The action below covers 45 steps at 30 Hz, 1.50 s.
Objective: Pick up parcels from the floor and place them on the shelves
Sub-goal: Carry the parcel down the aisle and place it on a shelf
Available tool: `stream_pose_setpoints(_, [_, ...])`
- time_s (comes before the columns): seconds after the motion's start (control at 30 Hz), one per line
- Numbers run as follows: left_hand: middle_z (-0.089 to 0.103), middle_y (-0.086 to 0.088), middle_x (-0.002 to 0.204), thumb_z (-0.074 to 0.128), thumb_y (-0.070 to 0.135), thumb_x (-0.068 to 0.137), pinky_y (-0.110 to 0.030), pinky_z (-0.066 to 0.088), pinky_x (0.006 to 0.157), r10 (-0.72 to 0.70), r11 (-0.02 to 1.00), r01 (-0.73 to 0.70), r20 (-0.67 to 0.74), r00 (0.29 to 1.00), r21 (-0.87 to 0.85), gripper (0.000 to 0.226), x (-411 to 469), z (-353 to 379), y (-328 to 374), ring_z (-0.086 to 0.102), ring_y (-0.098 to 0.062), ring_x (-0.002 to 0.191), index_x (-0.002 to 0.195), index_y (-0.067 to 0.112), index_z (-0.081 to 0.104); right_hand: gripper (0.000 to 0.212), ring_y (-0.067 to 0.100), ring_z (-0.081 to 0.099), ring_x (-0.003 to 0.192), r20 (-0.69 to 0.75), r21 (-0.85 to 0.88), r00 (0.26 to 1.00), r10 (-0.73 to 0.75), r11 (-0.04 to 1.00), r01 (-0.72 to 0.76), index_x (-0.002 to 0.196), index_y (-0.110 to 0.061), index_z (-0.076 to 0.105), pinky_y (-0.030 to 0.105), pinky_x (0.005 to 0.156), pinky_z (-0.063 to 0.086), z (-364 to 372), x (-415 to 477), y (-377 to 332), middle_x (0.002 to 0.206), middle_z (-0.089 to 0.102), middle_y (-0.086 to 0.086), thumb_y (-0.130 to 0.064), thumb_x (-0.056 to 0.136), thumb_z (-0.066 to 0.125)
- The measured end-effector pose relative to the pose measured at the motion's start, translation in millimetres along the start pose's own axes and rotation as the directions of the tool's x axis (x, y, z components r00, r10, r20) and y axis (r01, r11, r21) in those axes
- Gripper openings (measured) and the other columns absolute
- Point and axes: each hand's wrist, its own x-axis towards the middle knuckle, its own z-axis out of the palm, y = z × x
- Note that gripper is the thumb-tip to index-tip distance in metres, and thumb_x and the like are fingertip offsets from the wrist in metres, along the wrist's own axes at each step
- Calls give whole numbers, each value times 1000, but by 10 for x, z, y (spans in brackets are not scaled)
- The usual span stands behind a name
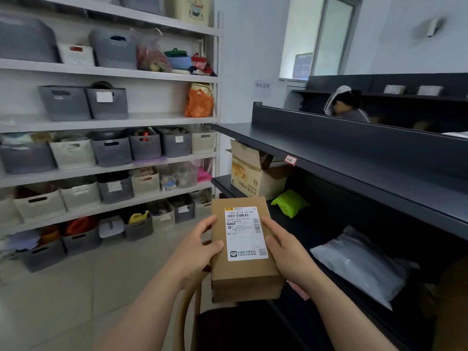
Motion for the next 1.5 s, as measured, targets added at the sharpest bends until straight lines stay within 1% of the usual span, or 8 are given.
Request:
stream_pose_setpoints(0.1, [48,27,99,55,12,93,-26,55,57,21,1000,-22,72,997,20,58,358,-262,26,61,-3,83,140,41,35,45,-4,49,115,-76,18,997,29,999,-28,135,-45,41,28,100,44,194,221,-113,125,52,-25,-19,100,36])
stream_pose_setpoints(0.23, [50,22,110,57,13,93,-30,59,60,51,997,-61,165,985,55,58,756,-567,40,61,-3,86,138,43,36,45,-15,47,107,-141,25,987,76,997,-73,131,-49,41,6,82,42,423,426,-311,113,48,-37,-17,100,35])
stream_pose_setpoints(0.43, [44,15,138,60,14,91,-44,51,94,83,989,-116,310,947,91,61,1244,-829,43,52,-16,119,140,43,38,44,-12,47,106,-271,27,951,148,989,-146,137,-44,38,6,76,40,665,601,-468,119,52,-25,-20,101,33])
stream_pose_setpoints(0.57, [47,13,136,60,15,91,-32,54,81,104,986,-145,383,918,81,61,1432,-773,31,57,-6,104,141,42,37,42,-17,46,101,-317,32,930,185,982,-185,136,-44,38,-3,73,38,684,640,-470,115,50,-27,-21,102,33])
stream_pose_setpoints(0.97, [47,14,134,61,14,90,-22,50,72,123,986,-161,438,890,50,64,1819,-486,96,58,-10,109,142,43,35,43,1,47,117,-378,15,893,243,966,-256,141,-46,32,13,81,40,430,916,-214,137,47,-19,-29,101,33])
stream_pose_setpoints(1.13, [44,17,128,60,13,91,-13,42,64,141,983,-181,466,874,42,63,2041,-473,149,48,4,97,142,40,35,44,-1,48,112,-393,5,881,263,959,-284,141,-44,32,10,75,40,432,1090,-216,134,47,-20,-27,101,33])
stream_pose_setpoints(1.33, [44,10,135,60,13,91,-17,48,68,161,982,-187,520,839,-2,62,2525,-625,174,51,-6,109,141,41,36,41,-14,47,93,-448,42,845,291,951,-305,138,-46,32,3,63,42,572,1467,-329,105,44,-37,-25,102,34])
stream_pose_setpoints(1.5, [45,12,138,62,15,90,-38,54,91,198,968,-249,575,794,11,63,3111,-956,232,54,-15,116,140,43,36,45,-5,47,103,-529,18,794,299,940,-342,144,-40,29,9,70,40,853,1995,-443,132,47,-18,-26,101,35])
